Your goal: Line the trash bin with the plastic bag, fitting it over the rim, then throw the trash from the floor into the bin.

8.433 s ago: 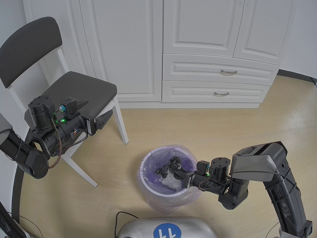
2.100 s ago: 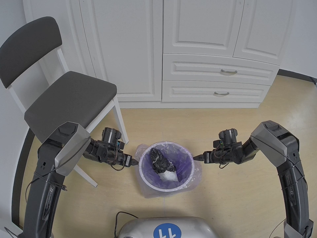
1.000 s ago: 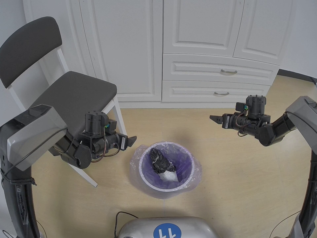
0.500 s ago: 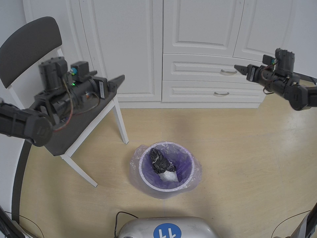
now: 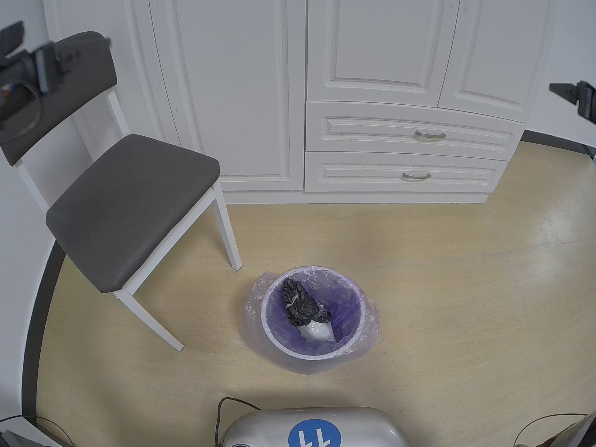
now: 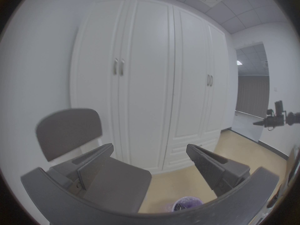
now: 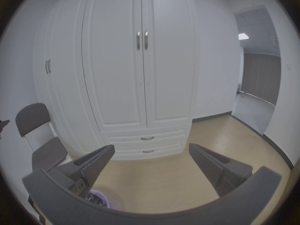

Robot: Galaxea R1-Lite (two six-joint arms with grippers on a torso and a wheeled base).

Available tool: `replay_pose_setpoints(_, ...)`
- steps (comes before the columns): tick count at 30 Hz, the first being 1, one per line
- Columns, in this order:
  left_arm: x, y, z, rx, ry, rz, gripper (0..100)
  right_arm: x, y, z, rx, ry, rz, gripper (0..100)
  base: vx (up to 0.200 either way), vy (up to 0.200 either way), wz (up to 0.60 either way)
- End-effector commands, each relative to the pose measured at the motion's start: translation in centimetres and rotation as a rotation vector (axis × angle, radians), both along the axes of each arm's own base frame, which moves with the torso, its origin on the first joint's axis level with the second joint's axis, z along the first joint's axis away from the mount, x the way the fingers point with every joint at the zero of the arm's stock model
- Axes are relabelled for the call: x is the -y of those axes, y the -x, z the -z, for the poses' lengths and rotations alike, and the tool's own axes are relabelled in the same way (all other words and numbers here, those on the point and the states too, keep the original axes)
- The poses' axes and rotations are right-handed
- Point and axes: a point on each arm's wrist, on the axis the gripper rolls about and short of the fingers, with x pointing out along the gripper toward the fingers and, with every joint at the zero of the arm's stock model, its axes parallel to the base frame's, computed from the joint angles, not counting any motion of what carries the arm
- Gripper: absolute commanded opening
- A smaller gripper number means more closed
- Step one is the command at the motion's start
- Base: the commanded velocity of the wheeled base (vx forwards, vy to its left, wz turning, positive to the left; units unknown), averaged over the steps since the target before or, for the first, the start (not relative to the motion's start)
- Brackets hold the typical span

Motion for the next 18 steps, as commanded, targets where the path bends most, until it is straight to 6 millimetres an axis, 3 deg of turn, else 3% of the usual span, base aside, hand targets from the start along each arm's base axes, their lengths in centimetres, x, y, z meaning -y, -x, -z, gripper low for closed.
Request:
replay_pose_setpoints(1, -3.1, 14.2, -8.1, 0.251, 0.073, -0.165, 100, -1.1, 14.9, -6.1, 0.318, 0.053, 0.03, 100, 0.0, 0.0, 0.0)
replay_pose_setpoints(3, -3.0, 14.9, -8.1, 0.252, 0.073, -0.162, 100, -1.3, 15.4, -6.4, 0.337, 0.058, 0.018, 100, 0.0, 0.0, 0.0)
replay_pose_setpoints(4, -2.9, 17.0, -7.7, 0.239, 0.067, -0.13, 100, -1.6, 16.8, -7.2, 0.388, 0.07, -0.005, 100, 0.0, 0.0, 0.0)
replay_pose_setpoints(7, -2.8, 18.6, -7.0, 0.227, 0.058, -0.102, 100, -2.0, 18.2, -7.5, 0.422, 0.069, -0.019, 100, 0.0, 0.0, 0.0)
replay_pose_setpoints(13, -2.8, 19.1, -6.3, 0.22, 0.057, -0.099, 100, -2.5, 20.9, -6.7, 0.419, -0.007, -0.034, 100, 0.0, 0.0, 0.0)
replay_pose_setpoints(15, -2.7, 19.8, -5.8, 0.213, 0.063, -0.096, 100, -2.6, 21.4, -5.3, 0.374, -0.023, -0.014, 100, 0.0, 0.0, 0.0)
replay_pose_setpoints(18, -2.7, 20.9, -1.8, 0.136, 0.071, -0.076, 100, -3.0, 23.4, 0.3, 0.291, -0.037, -0.038, 100, 0.0, 0.0, 0.0)
